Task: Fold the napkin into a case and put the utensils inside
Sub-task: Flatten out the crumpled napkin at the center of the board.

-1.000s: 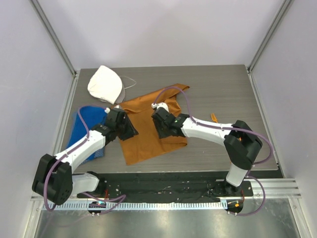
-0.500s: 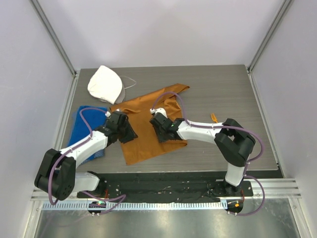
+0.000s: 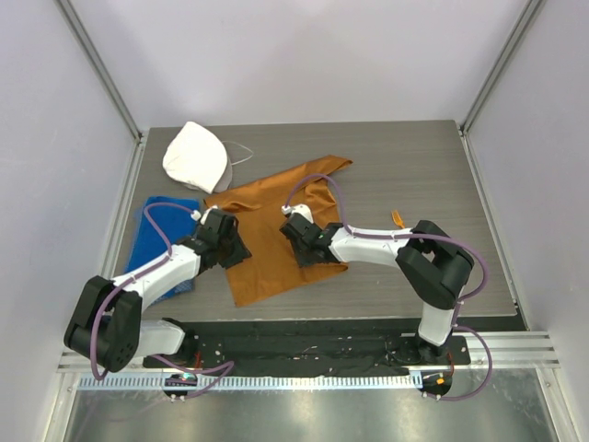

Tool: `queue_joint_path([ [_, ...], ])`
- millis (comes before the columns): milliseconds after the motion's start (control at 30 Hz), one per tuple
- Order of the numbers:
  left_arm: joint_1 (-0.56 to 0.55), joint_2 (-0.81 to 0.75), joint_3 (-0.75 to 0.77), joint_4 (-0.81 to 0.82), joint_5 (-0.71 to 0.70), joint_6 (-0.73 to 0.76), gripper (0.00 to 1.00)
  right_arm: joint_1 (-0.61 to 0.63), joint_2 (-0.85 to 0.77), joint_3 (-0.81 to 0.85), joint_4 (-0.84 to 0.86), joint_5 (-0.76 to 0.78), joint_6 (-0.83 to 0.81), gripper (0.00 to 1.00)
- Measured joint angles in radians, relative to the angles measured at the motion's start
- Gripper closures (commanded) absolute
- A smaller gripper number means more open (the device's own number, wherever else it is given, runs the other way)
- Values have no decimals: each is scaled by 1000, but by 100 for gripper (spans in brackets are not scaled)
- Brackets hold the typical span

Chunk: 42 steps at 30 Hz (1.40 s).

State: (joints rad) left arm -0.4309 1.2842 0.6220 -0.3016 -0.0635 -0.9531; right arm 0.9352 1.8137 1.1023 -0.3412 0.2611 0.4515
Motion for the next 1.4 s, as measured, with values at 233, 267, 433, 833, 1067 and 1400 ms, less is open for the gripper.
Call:
queue_joint_path([
  [233,0,0,-7,-6,-15,-8,62,0,-22,-23,5,44,20,98],
  [267,0,0,-8,-6,-15,-8,62,0,-34,-33,2,55,22,98],
  [433,0,-5,-7,-16,-20,12,59,-3,-167,-103,-26,103,30,90],
  [833,-2,-37,37,-48,50,57,48,-92,-315,-205,-19,84,42,87],
  [1067,-14,-2,56,-21,154,64,46,-110,-315,-215,-10,64,41,77],
  [1400,-72,130,102,16,245,70,45,-147,-292,-257,34,24,27,80],
])
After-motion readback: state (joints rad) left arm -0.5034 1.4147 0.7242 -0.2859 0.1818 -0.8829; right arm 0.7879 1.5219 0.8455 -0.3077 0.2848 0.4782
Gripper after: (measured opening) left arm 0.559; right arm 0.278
